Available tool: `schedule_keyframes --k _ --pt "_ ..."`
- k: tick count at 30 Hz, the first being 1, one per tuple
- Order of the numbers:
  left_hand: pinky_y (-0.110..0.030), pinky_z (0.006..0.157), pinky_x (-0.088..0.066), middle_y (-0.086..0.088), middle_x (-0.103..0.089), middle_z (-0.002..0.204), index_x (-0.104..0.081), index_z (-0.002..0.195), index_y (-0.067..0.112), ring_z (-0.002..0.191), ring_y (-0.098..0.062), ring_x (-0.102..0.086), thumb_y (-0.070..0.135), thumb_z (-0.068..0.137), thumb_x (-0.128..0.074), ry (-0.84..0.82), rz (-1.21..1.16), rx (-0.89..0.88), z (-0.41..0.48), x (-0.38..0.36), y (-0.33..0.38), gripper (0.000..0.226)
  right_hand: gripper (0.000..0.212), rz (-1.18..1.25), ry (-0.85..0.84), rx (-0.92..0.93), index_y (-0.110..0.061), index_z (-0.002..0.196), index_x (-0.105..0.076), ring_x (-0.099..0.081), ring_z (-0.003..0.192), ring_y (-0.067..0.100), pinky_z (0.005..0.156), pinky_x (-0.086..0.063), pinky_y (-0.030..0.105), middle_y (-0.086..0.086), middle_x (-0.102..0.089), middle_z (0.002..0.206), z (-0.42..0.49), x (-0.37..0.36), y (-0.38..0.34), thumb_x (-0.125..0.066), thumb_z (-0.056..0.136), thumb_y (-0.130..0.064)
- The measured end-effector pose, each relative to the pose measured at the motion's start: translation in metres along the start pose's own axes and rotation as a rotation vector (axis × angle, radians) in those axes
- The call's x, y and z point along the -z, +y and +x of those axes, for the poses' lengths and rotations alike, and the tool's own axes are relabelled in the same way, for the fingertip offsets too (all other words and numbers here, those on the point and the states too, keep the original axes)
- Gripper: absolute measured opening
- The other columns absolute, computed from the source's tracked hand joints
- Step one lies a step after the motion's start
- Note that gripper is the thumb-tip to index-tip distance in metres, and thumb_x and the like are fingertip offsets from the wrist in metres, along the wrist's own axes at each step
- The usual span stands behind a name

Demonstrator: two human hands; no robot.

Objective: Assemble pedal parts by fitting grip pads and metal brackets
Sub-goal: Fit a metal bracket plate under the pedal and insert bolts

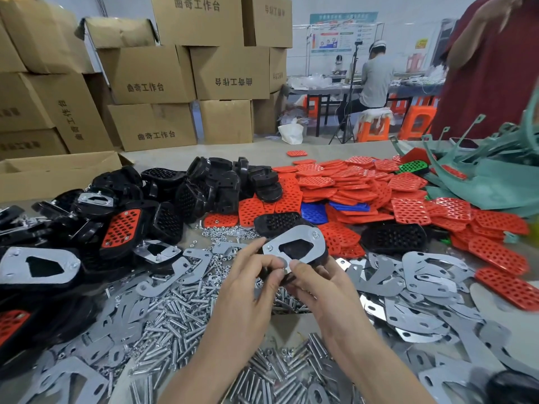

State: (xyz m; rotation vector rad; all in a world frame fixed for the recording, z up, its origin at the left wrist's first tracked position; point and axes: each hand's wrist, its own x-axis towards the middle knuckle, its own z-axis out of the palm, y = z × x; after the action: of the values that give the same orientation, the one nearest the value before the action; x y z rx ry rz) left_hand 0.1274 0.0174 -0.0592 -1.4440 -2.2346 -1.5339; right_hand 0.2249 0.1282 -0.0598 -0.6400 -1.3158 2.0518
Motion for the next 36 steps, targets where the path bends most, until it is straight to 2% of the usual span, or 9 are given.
schedule_keyframes --k 5,8,12,17,20,24,27,32,36 --pt "0.006 0.093 -0.026 0.029 -0.041 0.144 -0.058 0.100 0.048 0.133 0.019 -0.034 0.049 0.098 -0.050 -0.026 0.026 0.019 0.000 0.002 0.001 0.008 0.023 -0.056 -0.012 0.035 -0.021 0.117 -0.072 -0.075 0.105 0.023 0.094 -0.057 0.038 0.005 -0.078 0.111 -0.001 -0.001 0.000 -0.074 0.094 -0.020" --pt "0.006 0.090 -0.028 0.034 -0.038 0.137 -0.055 0.101 0.046 0.124 0.018 -0.042 0.051 0.095 -0.051 0.014 0.058 0.055 -0.001 0.001 0.004 0.009 0.027 -0.101 0.008 0.100 -0.033 0.107 -0.074 -0.076 0.103 0.018 0.098 -0.055 0.042 -0.004 -0.079 0.110 -0.003 -0.005 0.000 -0.078 0.080 -0.031" --pt "-0.008 0.083 -0.042 0.026 -0.050 0.105 -0.057 0.094 0.038 0.103 0.006 -0.054 0.059 0.091 -0.048 0.070 0.107 0.072 0.000 0.000 0.004 0.023 0.023 -0.170 0.051 0.197 -0.040 0.098 -0.071 -0.074 0.102 0.011 0.100 -0.054 0.043 -0.011 -0.078 0.104 -0.004 -0.008 0.000 -0.078 0.080 -0.029" --pt "-0.022 0.054 -0.045 0.009 -0.067 0.070 -0.065 0.083 0.032 0.058 -0.004 -0.058 0.049 0.094 -0.058 0.046 -0.090 0.263 0.002 -0.001 0.006 0.021 0.022 -0.260 0.057 0.299 -0.027 0.090 -0.060 -0.069 0.085 0.010 0.079 -0.055 0.025 0.001 -0.073 0.088 -0.008 -0.008 0.000 -0.080 0.089 -0.015" --pt "-0.027 0.057 -0.046 0.009 -0.068 0.072 -0.067 0.081 0.028 0.060 -0.010 -0.059 0.037 0.098 -0.061 0.038 -0.152 0.327 0.003 -0.001 0.006 0.020 0.029 -0.311 0.037 0.335 -0.032 0.082 -0.055 -0.066 0.078 0.018 0.074 -0.053 0.024 -0.006 -0.068 0.076 -0.010 -0.011 0.000 -0.078 0.090 -0.015" --pt "-0.018 0.057 -0.043 0.017 -0.067 0.075 -0.064 0.086 0.031 0.064 -0.002 -0.060 0.034 0.097 -0.061 0.046 -0.027 0.249 0.001 -0.001 0.006 0.012 0.027 -0.342 0.028 0.348 -0.034 0.085 -0.057 -0.070 0.086 0.026 0.080 -0.055 0.034 -0.007 -0.071 0.080 -0.011 -0.012 0.000 -0.077 0.090 -0.016" --pt "-0.019 0.065 -0.042 0.016 -0.061 0.078 -0.061 0.091 0.026 0.076 -0.003 -0.059 0.033 0.098 -0.058 0.032 0.110 0.078 -0.002 0.002 0.005 0.011 0.025 -0.353 0.027 0.365 -0.033 0.086 -0.059 -0.070 0.083 0.024 0.075 -0.054 0.026 -0.006 -0.072 0.081 -0.011 -0.010 0.000 -0.077 0.090 -0.017" --pt "-0.027 0.078 -0.047 0.010 -0.058 0.095 -0.057 0.102 0.021 0.088 -0.008 -0.056 0.018 0.094 -0.058 -0.013 0.440 -0.286 0.002 0.005 0.003 0.009 0.024 -0.368 0.055 0.361 -0.037 0.090 -0.062 -0.068 0.081 0.026 0.078 -0.055 0.034 -0.004 -0.073 0.085 -0.007 -0.007 -0.001 -0.077 0.091 -0.018" --pt "-0.008 0.086 -0.040 0.021 -0.053 0.099 -0.060 0.106 0.025 0.093 0.005 -0.052 0.028 0.096 -0.055 -0.058 0.335 -0.186 0.004 0.005 0.002 0.012 0.022 -0.383 0.068 0.342 -0.037 0.091 -0.062 -0.070 0.088 0.021 0.084 -0.056 0.036 -0.010 -0.075 0.091 -0.005 -0.004 -0.002 -0.077 0.090 -0.021"
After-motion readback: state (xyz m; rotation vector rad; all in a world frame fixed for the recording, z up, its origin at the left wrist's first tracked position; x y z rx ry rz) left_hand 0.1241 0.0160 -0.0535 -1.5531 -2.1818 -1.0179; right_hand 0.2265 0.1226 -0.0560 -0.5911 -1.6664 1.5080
